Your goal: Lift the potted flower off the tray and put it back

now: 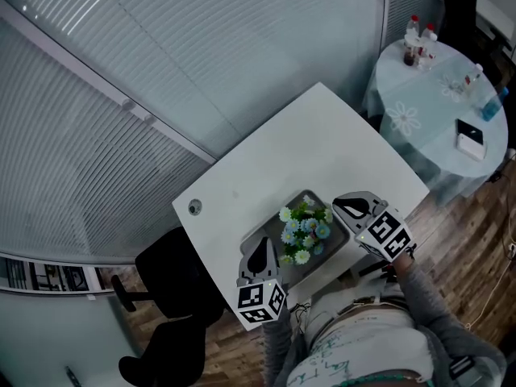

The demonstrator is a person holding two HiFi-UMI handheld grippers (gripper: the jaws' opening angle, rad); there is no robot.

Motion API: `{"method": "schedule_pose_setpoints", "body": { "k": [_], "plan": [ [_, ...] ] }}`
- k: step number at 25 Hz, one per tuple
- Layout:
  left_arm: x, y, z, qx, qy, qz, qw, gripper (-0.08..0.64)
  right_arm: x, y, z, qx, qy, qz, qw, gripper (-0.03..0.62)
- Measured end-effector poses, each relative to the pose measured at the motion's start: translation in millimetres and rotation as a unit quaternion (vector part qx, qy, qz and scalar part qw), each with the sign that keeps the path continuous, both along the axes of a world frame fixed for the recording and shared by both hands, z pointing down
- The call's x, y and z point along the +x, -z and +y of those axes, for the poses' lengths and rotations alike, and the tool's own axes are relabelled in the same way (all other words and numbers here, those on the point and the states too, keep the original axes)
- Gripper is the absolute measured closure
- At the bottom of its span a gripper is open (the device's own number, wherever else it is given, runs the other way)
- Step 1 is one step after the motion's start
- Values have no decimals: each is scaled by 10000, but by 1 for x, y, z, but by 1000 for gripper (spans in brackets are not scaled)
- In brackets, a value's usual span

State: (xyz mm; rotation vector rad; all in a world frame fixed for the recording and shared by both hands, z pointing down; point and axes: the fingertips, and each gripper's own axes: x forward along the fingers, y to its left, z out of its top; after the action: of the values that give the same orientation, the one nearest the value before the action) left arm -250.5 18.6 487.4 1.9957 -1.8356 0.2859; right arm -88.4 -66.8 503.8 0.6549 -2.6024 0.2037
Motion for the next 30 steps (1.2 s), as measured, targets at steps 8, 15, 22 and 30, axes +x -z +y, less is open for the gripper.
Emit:
{"method": "schedule_pose_setpoints", "body": {
  "k": [8,15,22,30],
  "plan": [
    [-4,-23,15,-301,-91,12,9995,549,4,-12,4,-126,9,158,9998,569],
    [-11,-36,22,-413,-98,87,9991,549,4,-17,6,-240,28,200,9995,569],
    [-7,-45,25,-492,-315,45,9983,548,5,-22,4,-277,110,250,9992,568],
    [-5,-56,29,-602,-398,69,9974,548,2,-33,4,-374,184,334,9986,568]
  ]
}}
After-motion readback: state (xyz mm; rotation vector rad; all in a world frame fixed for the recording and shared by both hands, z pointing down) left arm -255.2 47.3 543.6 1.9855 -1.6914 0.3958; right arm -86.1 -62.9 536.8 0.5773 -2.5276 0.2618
